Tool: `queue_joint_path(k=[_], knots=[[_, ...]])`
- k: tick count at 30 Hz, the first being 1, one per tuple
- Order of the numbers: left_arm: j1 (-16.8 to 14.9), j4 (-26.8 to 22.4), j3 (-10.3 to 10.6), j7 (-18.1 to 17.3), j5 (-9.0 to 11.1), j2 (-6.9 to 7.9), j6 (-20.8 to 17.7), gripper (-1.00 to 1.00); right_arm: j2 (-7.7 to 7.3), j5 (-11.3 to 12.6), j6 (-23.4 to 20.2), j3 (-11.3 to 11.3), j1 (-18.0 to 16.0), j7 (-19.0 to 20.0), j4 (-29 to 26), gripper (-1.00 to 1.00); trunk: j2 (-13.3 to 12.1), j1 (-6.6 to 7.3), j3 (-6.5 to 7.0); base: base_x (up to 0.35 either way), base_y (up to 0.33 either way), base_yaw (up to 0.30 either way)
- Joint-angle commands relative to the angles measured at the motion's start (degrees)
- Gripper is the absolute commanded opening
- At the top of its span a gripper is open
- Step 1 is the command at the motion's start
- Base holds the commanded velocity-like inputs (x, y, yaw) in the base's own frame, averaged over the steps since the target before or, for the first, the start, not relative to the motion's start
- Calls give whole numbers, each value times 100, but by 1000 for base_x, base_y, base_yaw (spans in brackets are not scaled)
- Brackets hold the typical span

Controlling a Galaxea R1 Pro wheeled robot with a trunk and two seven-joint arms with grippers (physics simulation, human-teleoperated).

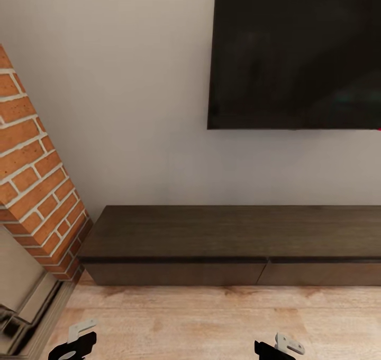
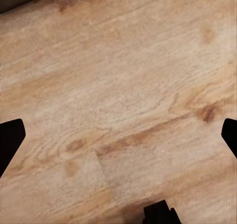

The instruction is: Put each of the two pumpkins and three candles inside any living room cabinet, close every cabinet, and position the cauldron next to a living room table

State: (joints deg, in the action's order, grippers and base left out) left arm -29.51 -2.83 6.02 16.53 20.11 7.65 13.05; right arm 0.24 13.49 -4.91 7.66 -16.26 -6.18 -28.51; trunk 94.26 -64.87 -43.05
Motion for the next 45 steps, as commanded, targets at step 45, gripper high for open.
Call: queue_joint_path(k=[45], knots=[[1597,458,58,16,-274,-579,-23,100,-368,58,1206,-17,171,-377,2735,100,-1764,968,786,0,0,0]])
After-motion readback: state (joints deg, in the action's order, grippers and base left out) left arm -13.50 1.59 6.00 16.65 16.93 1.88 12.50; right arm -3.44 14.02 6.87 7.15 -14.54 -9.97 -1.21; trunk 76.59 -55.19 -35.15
